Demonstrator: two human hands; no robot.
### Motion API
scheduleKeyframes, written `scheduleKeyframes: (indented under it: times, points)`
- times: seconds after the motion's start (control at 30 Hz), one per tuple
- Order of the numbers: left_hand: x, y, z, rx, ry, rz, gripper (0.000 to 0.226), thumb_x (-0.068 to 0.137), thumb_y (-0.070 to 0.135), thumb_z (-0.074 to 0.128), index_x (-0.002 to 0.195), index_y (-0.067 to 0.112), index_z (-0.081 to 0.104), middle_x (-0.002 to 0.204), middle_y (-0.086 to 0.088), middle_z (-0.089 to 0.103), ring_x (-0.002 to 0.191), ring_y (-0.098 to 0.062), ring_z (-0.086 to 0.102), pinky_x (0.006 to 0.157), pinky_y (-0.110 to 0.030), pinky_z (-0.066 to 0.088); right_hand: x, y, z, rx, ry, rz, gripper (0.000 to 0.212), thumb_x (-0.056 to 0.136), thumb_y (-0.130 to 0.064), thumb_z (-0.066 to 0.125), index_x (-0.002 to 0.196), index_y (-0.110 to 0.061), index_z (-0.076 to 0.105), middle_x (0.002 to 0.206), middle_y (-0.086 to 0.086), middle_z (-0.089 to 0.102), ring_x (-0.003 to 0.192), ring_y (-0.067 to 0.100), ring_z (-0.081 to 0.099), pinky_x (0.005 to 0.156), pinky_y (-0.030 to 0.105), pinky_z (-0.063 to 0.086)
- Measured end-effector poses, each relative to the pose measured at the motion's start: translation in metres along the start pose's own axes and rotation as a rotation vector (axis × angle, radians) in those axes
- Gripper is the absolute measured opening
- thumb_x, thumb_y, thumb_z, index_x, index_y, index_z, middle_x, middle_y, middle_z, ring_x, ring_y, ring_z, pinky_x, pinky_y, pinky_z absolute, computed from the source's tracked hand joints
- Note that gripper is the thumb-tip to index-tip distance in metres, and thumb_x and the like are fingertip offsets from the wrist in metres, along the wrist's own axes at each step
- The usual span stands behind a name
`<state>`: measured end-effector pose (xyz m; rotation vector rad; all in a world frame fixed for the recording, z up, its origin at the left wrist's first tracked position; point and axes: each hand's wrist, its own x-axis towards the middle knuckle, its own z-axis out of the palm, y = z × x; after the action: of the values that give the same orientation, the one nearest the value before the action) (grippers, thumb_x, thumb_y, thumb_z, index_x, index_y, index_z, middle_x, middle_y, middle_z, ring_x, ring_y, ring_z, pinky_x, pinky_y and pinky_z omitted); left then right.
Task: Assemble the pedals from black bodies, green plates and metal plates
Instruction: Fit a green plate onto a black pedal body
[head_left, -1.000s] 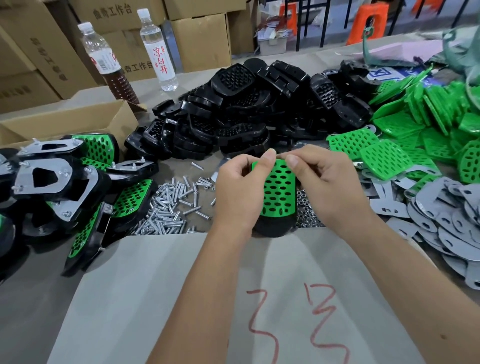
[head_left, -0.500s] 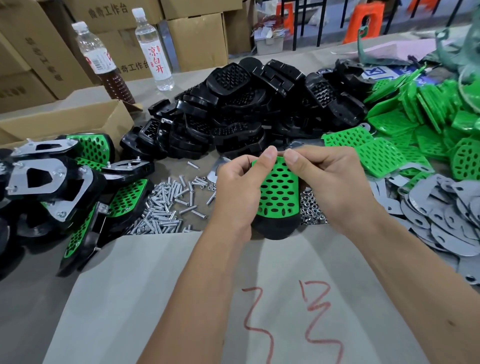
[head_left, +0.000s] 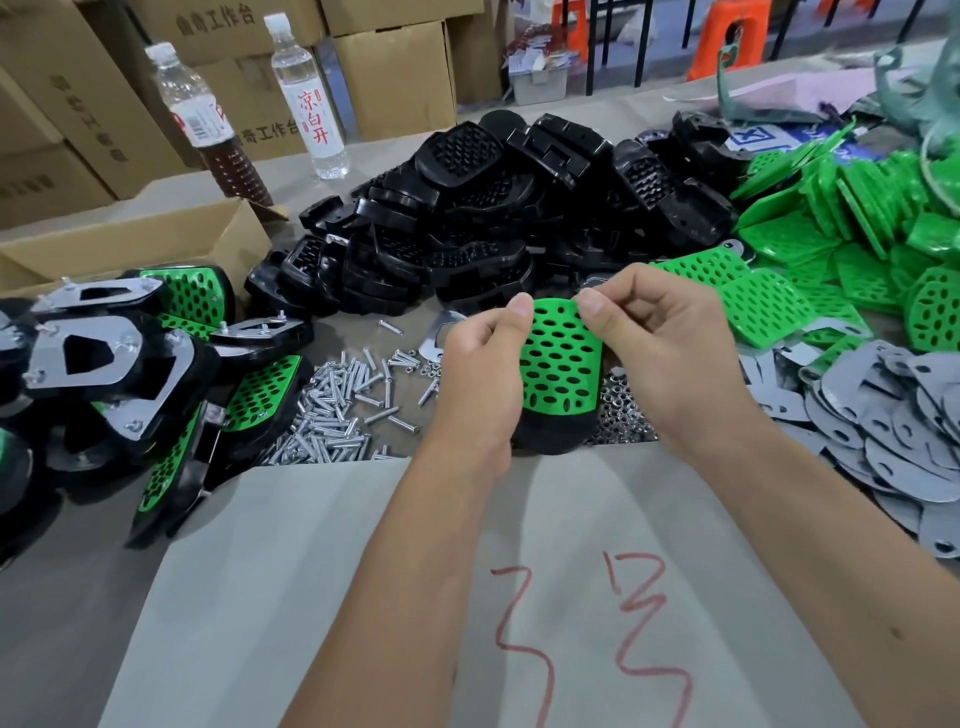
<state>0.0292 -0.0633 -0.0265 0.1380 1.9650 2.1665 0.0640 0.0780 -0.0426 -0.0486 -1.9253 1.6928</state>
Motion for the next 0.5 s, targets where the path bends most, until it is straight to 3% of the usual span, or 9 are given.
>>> scheduleKeyframes:
  times: [0.07, 0.17, 0.23, 0.27, 0.33, 0.4, 0.5]
  points:
    - [0.0004, 0.0014, -0.0015, -0.032, -0.009, -0.025, 0.034, 0.107, 0.033, 0.058, 0.087, 0.011, 0.075, 0.097, -0.014, 0.08, 0.085, -0.023, 0.075, 0.075, -0.041, 0.063, 0.0001, -0.0026, 0.0002, 0.036, 0.002, 0.011, 0.019, 0.096, -0.02, 0.071, 0.077, -0.018, 0.07, 0.075, 0.017, 0.071, 0.065, 0.018, 0.064, 0.054, 0.029, 0.051]
    - [-0.001, 0.0019, 0.0001, -0.09, -0.013, -0.044, 0.03, 0.105, 0.031, 0.063, 0.09, 0.008, 0.076, 0.102, -0.02, 0.078, 0.09, -0.028, 0.074, 0.088, -0.052, 0.061, -0.0001, -0.0021, 0.0006, -0.091, 0.007, -0.035, 0.015, 0.098, -0.019, 0.07, 0.083, -0.018, 0.07, 0.078, 0.01, 0.072, 0.072, 0.02, 0.066, 0.066, 0.042, 0.055]
    - [-0.0016, 0.0016, 0.002, -0.119, 0.03, -0.014, 0.023, 0.102, 0.027, 0.067, 0.089, 0.01, 0.076, 0.095, -0.015, 0.077, 0.092, -0.03, 0.073, 0.095, -0.06, 0.057, -0.0013, -0.0018, 0.0014, -0.2, -0.009, -0.057, 0.008, 0.1, -0.017, 0.068, 0.098, -0.021, 0.075, 0.092, -0.003, 0.074, 0.085, 0.013, 0.07, 0.081, 0.039, 0.058]
    - [-0.0015, 0.0012, 0.0028, -0.127, 0.063, 0.029, 0.017, 0.101, 0.023, 0.069, 0.09, 0.012, 0.076, 0.093, -0.01, 0.076, 0.094, -0.029, 0.073, 0.095, -0.06, 0.058, -0.002, -0.0021, 0.0025, -0.255, -0.014, -0.058, 0.016, 0.1, -0.017, 0.068, 0.111, -0.025, 0.076, 0.101, -0.008, 0.072, 0.091, 0.009, 0.069, 0.086, 0.032, 0.056]
    - [-0.0015, -0.0008, 0.0042, -0.131, 0.104, 0.173, 0.005, 0.097, 0.014, 0.073, 0.096, 0.014, 0.077, 0.09, 0.0, 0.077, 0.092, -0.019, 0.074, 0.087, -0.046, 0.061, -0.0042, -0.0028, 0.0056, -0.316, -0.036, -0.068, 0.037, 0.101, -0.019, 0.067, 0.136, -0.033, 0.068, 0.11, -0.01, 0.065, 0.1, 0.005, 0.064, 0.092, 0.017, 0.047]
    - [-0.0039, 0.0, 0.0059, -0.106, 0.105, 0.284, 0.014, 0.093, 0.005, 0.076, 0.099, 0.017, 0.077, 0.087, 0.009, 0.078, 0.084, -0.004, 0.071, 0.079, -0.026, 0.057, -0.0055, -0.005, 0.0091, -0.3, -0.055, -0.096, 0.045, 0.103, -0.019, 0.064, 0.146, -0.03, 0.059, 0.109, -0.014, 0.06, 0.102, 0.002, 0.059, 0.093, 0.01, 0.04]
    - [-0.0053, 0.0032, 0.0051, -0.129, 0.079, 0.269, 0.02, 0.089, 0.003, 0.08, 0.098, 0.02, 0.076, 0.089, 0.009, 0.079, 0.089, -0.005, 0.072, 0.084, -0.026, 0.057, -0.006, -0.008, 0.0081, -0.228, -0.072, -0.137, 0.05, 0.1, -0.016, 0.067, 0.148, -0.024, 0.057, 0.11, -0.017, 0.06, 0.102, 0.002, 0.059, 0.096, 0.016, 0.044]
